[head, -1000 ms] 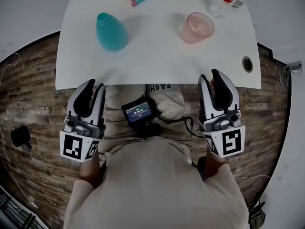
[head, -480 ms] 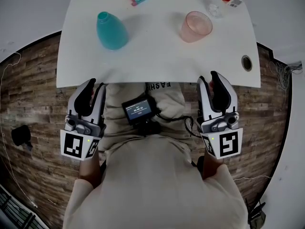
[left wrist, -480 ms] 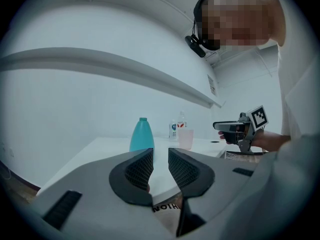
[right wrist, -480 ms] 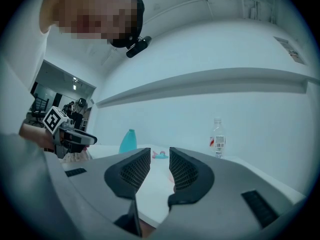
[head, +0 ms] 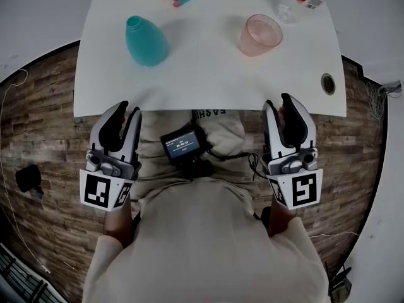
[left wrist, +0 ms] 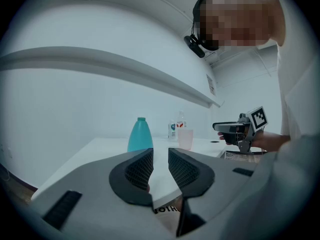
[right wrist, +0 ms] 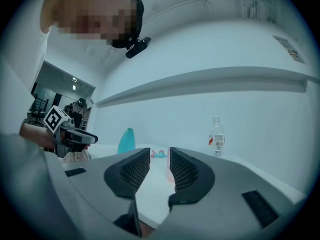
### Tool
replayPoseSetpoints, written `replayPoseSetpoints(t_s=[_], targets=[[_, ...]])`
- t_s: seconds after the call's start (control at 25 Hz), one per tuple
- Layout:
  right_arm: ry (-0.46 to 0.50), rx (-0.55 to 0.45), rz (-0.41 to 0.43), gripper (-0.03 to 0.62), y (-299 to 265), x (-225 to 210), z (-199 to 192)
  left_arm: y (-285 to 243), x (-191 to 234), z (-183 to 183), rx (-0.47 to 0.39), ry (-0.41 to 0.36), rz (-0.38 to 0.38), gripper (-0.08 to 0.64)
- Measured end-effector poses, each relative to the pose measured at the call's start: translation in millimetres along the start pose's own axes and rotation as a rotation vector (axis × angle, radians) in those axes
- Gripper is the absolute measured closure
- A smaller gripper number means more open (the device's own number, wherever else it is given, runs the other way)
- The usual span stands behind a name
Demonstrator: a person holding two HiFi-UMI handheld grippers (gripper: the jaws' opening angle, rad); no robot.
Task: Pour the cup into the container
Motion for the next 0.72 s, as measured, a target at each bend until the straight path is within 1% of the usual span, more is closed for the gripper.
replayPoseSetpoints(t_s=[0.24, 0.72], targets=[[0.004, 0.0, 0.004, 0.476, -0.8, -1.5, 1.7, 1.0, 2.5, -0.2, 0.002, 0.002, 0.006, 0.456], [0.01, 0.002, 0.006, 0.476, -1.9, -6.5, 4.1, 4.9, 12.8, -0.4, -0.001, 0.004, 0.031, 0.456]])
Point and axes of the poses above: the fingertips, and each gripper's own axes: y backward along the fingers, x to its left, z out of its top, the point moved 4 cm from there along y, backward along the fingers, and after that the axes turned 9 degrees about z, right-handed, at the moved point
